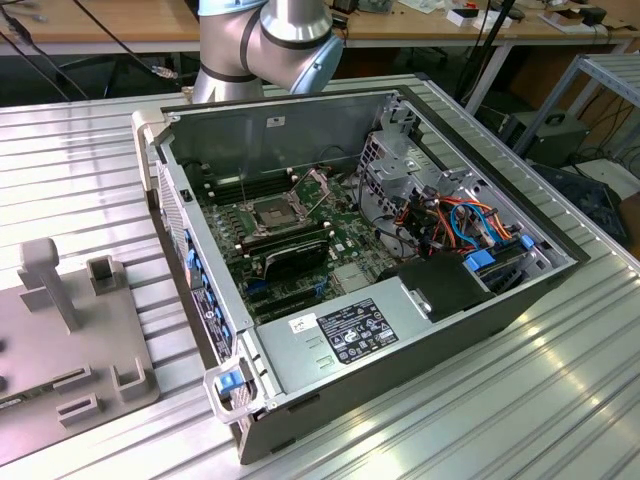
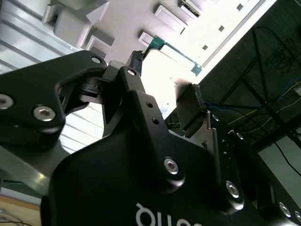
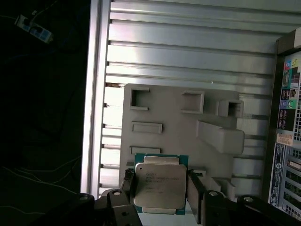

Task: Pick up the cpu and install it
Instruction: 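Pick up the cpu and move it towards the insertion slot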

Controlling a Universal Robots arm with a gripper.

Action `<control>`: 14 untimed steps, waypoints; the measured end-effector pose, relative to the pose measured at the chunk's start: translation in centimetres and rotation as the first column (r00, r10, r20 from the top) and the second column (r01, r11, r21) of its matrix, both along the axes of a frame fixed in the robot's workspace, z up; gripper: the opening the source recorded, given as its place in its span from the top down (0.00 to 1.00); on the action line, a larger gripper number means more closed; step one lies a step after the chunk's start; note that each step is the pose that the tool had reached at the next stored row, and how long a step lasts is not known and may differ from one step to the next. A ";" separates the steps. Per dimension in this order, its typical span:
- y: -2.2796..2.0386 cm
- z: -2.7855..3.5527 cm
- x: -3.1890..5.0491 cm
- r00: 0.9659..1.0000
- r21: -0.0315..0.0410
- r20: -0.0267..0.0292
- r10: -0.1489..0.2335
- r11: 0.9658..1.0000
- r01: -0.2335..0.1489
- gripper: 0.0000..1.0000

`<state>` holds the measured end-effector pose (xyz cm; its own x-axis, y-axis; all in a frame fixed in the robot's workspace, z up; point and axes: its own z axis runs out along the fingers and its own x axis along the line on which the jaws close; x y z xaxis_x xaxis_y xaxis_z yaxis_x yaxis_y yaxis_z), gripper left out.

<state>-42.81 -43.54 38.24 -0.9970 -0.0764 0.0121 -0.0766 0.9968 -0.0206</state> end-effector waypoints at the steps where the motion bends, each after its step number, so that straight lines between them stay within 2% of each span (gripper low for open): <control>1: 0.00 0.00 0.01 1.000 0.000 0.000 0.000 1.000 0.000 0.45; 8: 0.00 0.00 0.03 1.000 0.000 0.000 0.000 1.000 0.000 0.45; 14: 0.00 0.00 0.40 1.000 0.000 0.000 0.000 1.000 0.000 0.45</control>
